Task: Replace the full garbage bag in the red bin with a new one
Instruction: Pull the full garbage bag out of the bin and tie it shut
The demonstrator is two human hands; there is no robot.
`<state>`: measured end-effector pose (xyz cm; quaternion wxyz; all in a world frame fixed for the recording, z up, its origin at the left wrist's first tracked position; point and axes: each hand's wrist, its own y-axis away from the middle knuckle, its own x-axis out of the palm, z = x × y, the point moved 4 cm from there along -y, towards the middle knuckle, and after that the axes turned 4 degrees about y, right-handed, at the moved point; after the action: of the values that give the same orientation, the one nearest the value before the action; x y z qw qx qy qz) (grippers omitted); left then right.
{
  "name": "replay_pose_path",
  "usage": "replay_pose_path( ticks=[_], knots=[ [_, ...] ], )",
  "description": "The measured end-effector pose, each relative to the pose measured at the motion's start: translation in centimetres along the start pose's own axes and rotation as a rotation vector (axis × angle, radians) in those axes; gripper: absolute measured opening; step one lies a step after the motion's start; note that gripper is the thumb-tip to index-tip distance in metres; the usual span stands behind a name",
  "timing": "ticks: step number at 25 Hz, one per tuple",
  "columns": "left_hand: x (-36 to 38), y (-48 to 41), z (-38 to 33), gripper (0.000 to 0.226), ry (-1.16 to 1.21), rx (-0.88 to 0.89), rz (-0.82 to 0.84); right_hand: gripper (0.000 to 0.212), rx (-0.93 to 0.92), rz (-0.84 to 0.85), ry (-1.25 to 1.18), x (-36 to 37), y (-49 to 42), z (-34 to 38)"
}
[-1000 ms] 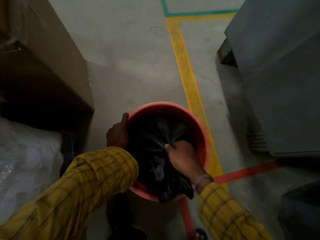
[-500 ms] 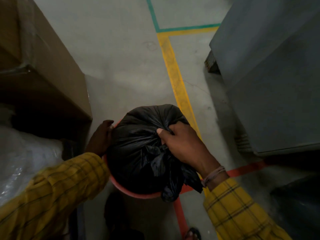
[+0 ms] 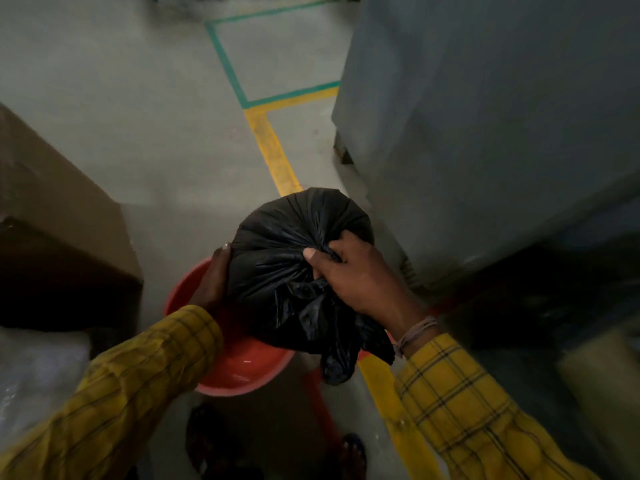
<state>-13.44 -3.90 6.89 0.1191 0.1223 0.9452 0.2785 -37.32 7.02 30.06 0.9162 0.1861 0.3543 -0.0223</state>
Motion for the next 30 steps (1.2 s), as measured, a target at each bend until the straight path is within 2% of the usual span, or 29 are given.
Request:
replay_pose_path(
  ticks=[2,4,8,12,15,17,20,23,24,25,28,30],
  knots=[
    [5.9,2.4,-2.6,0.066,0.197,0.003,0.140,0.042,0.027,-0.038,0.001,-1.6,1.6,-3.4],
    [12.6,4.9,-4.6,0.058,0.288,-0.033,0.284,0.042,0.066,-0.087,0.007,-2.3,2.8,-7.6],
    [22.3,8.8,-2.7,0.050,0.155,-0.180,0.307,0.043,0.239,-0.102,0.106,-1.4,3.4,-18.6],
    [32.0,11.5,1.4,0.021,0.140,-0.258,0.456,0.037,0.439,0.023,0.244,2.4,2.5,-31.9],
    [38.9,10.3,7.2,0.019,0.105,-0.264,0.502,0.030,0.558,0.105,0.333,5.4,2.2,-40.2],
    [42.1,9.3,11.1,0.020,0.018,-0.303,0.510,0.025,0.582,0.087,0.380,7.2,2.8,-44.1],
    [45.6,9.0,14.6,0.036,0.033,-0.417,0.494,0.022,0.487,-0.124,0.450,8.2,4.5,-46.1],
    [47.6,8.9,16.8,0.055,0.248,-0.531,0.492,0.014,0.319,-0.332,0.541,8.2,6.7,-45.2],
    [48.0,8.9,17.1,0.060,0.353,-0.570,0.505,0.012,0.259,-0.354,0.587,8.6,7.4,-44.7],
    [48.2,9.2,17.0,0.060,0.449,-0.615,0.512,0.015,0.187,-0.355,0.619,9.1,8.4,-44.2],
    [49.2,10.4,16.6,0.024,0.570,-0.708,0.497,0.036,-0.037,-0.275,0.536,10.9,12.8,-43.8],
    [49.5,11.0,17.2,0.030,0.621,-0.752,0.457,0.035,-0.068,-0.321,0.383,10.2,15.8,-43.6]
  ],
)
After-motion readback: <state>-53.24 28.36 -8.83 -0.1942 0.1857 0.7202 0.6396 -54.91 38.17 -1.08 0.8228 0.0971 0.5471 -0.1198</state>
